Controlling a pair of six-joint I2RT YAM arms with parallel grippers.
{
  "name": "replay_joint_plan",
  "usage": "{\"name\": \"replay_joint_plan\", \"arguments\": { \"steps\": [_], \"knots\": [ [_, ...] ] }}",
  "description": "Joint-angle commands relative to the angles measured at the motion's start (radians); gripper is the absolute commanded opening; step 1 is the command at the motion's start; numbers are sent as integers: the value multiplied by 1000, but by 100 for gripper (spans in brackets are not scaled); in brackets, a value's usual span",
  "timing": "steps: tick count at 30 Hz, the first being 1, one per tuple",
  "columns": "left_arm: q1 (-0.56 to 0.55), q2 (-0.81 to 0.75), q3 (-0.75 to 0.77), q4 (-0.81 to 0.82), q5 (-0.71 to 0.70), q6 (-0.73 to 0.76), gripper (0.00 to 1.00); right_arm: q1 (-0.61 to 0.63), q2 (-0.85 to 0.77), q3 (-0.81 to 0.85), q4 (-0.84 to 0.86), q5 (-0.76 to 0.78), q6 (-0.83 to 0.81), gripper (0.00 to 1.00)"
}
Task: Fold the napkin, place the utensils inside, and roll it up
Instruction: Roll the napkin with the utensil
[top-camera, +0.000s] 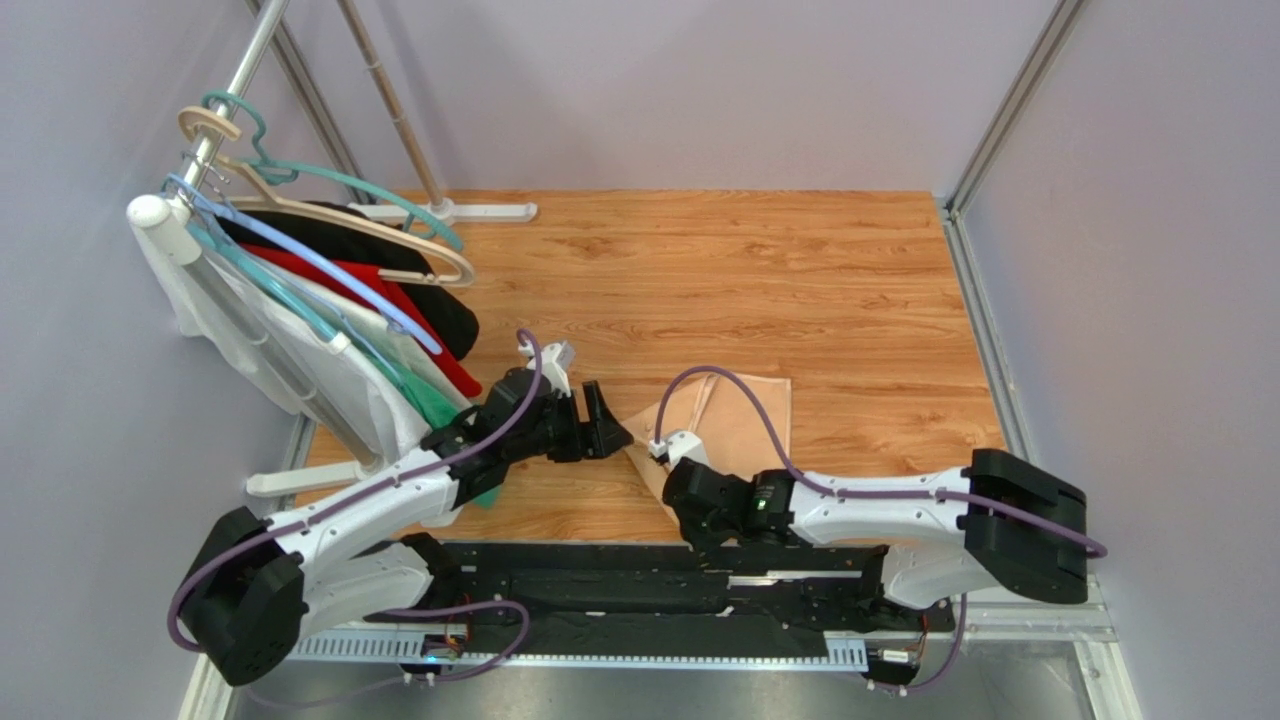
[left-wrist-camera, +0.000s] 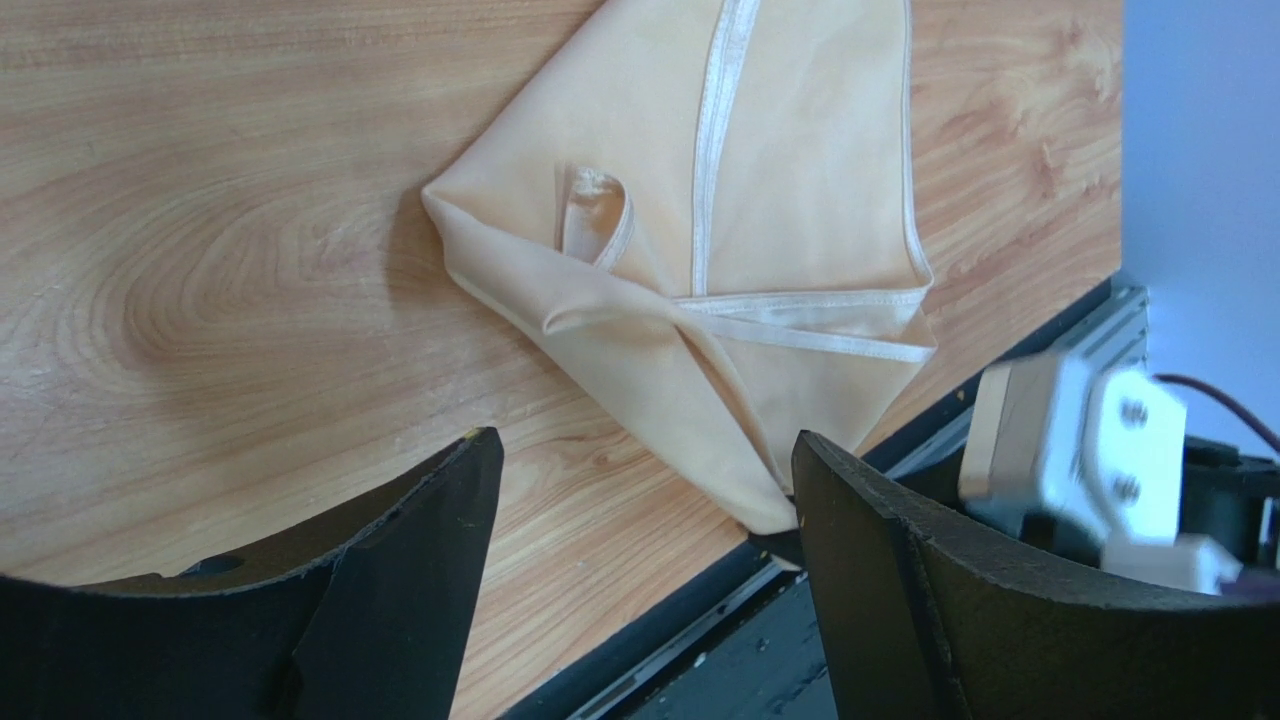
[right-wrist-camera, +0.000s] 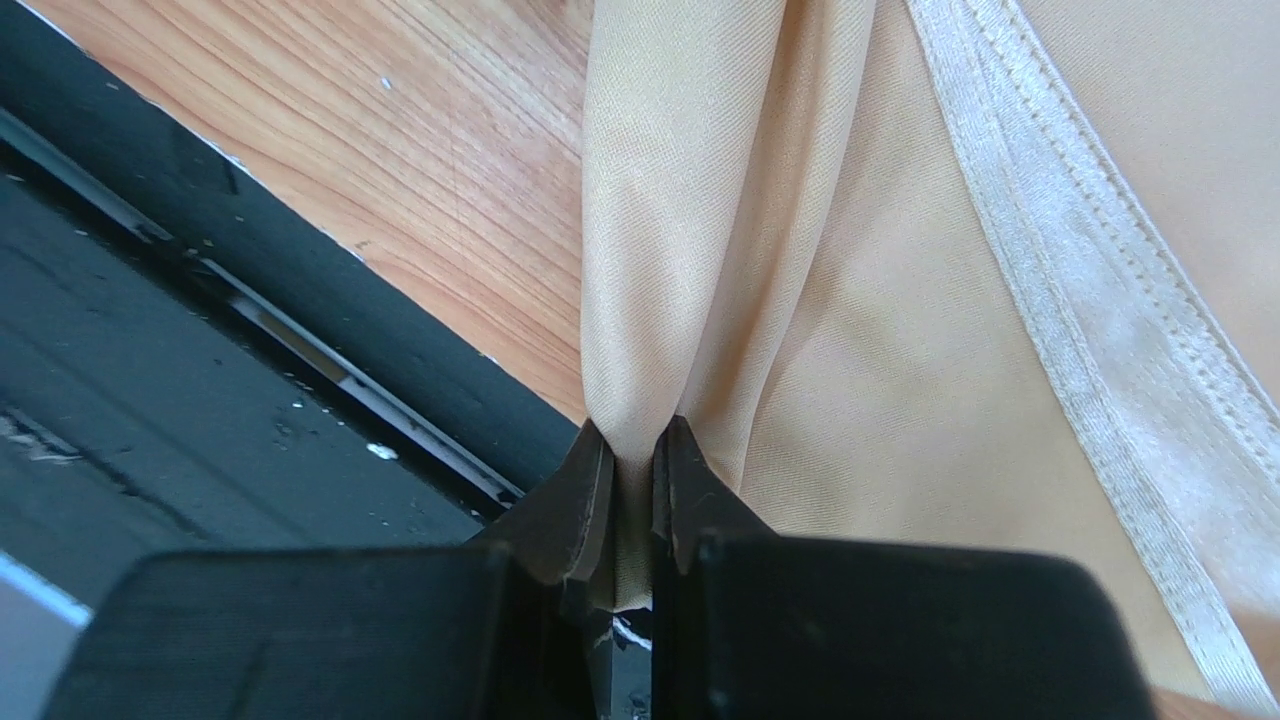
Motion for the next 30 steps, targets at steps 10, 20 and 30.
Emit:
{"name": "replay_joint_plan", "arguments": {
  "steps": [10,20,30],
  "knots": [
    [2,81,-65,212,81,67,66,-134,-57,-117,219,-294,6,0],
    [11,308,1,389,97,42,63,-142,-45,-143,242,-309,26,0],
    [40,382,50,421,136,39,62,-165,-39,-166,247,-320,27,0]
  ]
}}
